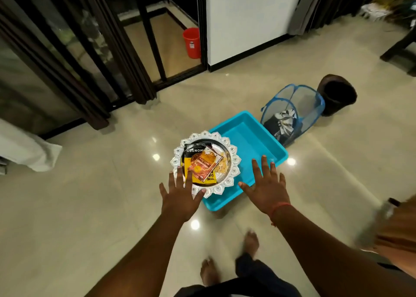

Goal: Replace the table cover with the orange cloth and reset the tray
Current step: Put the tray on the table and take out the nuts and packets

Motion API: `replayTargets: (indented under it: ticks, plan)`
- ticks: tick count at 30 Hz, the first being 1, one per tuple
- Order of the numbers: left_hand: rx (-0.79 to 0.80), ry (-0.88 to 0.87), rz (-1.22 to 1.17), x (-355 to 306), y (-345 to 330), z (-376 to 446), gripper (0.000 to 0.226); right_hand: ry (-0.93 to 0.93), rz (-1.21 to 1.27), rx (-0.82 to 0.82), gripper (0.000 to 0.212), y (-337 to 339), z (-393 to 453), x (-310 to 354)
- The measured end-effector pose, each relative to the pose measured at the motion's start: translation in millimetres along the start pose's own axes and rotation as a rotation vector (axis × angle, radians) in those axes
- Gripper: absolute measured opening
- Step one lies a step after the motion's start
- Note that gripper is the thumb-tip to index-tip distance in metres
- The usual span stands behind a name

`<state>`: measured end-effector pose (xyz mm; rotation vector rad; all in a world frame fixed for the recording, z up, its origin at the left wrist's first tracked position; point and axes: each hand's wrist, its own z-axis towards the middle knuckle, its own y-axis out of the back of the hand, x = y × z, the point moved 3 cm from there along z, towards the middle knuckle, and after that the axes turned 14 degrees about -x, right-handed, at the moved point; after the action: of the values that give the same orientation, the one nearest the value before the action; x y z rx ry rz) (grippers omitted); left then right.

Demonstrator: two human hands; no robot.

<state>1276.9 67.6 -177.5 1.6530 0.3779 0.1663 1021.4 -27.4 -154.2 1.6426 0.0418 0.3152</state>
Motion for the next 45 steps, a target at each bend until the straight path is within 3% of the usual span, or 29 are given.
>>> replayTargets:
  ticks: [8, 13, 19, 23, 25, 29, 33, 40, 45]
  plan:
    - [0.23, 0.139, -0.016, 29, -33, 44, 0.075, -0.005, 0.077, 0.234, 0.083, -64, 68, 10]
    - [0.235, 0.273, -0.198, 39, -43, 81, 0.066, -0.052, 0.146, 0.386, 0.078, -94, 107, 3]
    - [0.182, 0.613, -0.525, 51, -62, 126, 0.045, -0.379, 0.408, 0.482, 0.062, -123, 127, 5]
    - [0.19, 0.751, -0.624, 62, -75, 162, 0.062, -0.694, 0.53, 0.366, 0.059, -139, 131, 7]
    - [0.228, 0.837, -0.67, 69, -84, 177, 0.064, -0.756, 0.564, 0.349, 0.062, -150, 130, 10]
    - [0.368, 0.876, -0.814, 76, -92, 189, 0.014, -0.89, 0.64, 0.335, 0.052, -170, 125, 8]
    - [0.374, 0.938, -0.962, 82, -79, 201, 0.01, -0.928, 0.621, 0.212, 0.043, -163, 129, 13]
    - [0.228, 0.716, -0.946, 77, -15, 239, 0.023, -1.024, 0.829, 0.029, 0.037, -130, 125, 11]
    - [0.158, 0.555, -1.089, 15, 45, 261, 0.025, -1.11, 1.182, -0.274, 0.034, -16, 109, 14]
